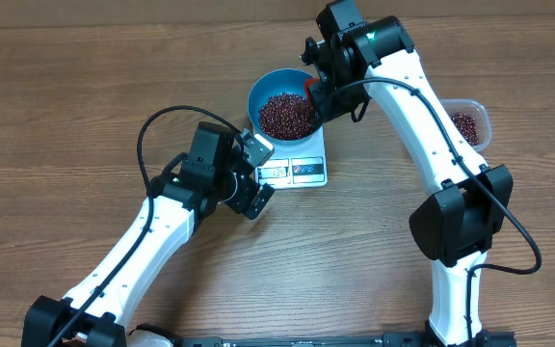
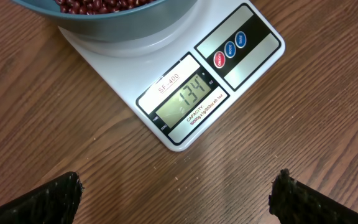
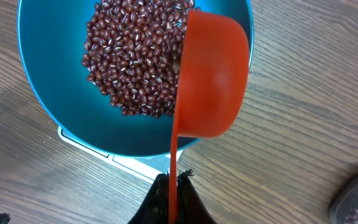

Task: Scoop item into bowl and weigh 150g on scale
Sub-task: 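Tip the scoop to pour beans into the blue bowl, then return the empty scoop right and dip it into the bean tub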

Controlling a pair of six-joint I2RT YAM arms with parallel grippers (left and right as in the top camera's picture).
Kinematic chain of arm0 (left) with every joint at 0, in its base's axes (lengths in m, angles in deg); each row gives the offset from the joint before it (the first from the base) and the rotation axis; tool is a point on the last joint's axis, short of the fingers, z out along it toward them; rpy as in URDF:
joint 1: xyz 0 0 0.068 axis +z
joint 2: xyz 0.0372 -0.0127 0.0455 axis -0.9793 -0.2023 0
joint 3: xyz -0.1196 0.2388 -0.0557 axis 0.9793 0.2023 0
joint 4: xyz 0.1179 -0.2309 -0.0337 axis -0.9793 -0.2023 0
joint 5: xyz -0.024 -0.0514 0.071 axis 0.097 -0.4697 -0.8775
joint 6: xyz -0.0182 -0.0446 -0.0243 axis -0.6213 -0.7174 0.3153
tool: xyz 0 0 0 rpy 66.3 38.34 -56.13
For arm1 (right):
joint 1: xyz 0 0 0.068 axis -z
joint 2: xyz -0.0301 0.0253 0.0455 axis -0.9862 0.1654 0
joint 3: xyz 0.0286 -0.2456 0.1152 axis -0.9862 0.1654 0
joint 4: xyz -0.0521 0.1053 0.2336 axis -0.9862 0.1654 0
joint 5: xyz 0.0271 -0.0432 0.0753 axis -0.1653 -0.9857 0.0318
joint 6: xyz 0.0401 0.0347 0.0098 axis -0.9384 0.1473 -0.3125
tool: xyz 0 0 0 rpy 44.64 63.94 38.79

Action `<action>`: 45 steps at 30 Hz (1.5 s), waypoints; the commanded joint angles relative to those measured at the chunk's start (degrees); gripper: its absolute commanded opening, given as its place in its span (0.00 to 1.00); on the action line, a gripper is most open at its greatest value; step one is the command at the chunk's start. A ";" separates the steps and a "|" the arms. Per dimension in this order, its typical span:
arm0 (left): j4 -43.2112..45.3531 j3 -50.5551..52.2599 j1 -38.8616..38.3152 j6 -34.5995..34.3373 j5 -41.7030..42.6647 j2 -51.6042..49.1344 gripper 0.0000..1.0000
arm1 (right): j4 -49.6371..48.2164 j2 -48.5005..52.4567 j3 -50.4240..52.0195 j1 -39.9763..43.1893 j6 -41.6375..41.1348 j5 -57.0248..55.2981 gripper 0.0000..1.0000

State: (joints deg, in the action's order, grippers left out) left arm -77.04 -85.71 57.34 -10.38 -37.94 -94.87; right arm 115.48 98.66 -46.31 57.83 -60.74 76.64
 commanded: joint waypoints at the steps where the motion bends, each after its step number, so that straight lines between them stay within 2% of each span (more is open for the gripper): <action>1: 0.20 0.31 -0.02 -0.35 0.63 -0.46 1.00 | -0.59 -2.29 -2.14 -0.61 1.05 -2.86 0.04; 29: 0.20 0.31 -0.02 -0.35 0.63 -0.46 1.00 | -1.25 -3.15 -2.16 -1.92 2.62 -3.41 0.04; 37: 0.20 0.31 -0.02 -0.35 0.63 -0.46 1.00 | -1.60 -3.78 -2.16 -8.81 3.04 -18.67 0.04; 45: 0.22 0.31 -0.02 -0.35 0.63 -0.46 1.00 | -1.57 -3.80 -2.16 -10.51 3.04 -20.76 0.04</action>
State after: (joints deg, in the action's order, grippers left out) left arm -77.04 -85.71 57.34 -10.38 -37.94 -94.87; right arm 114.26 97.61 -46.44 46.88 -57.85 57.56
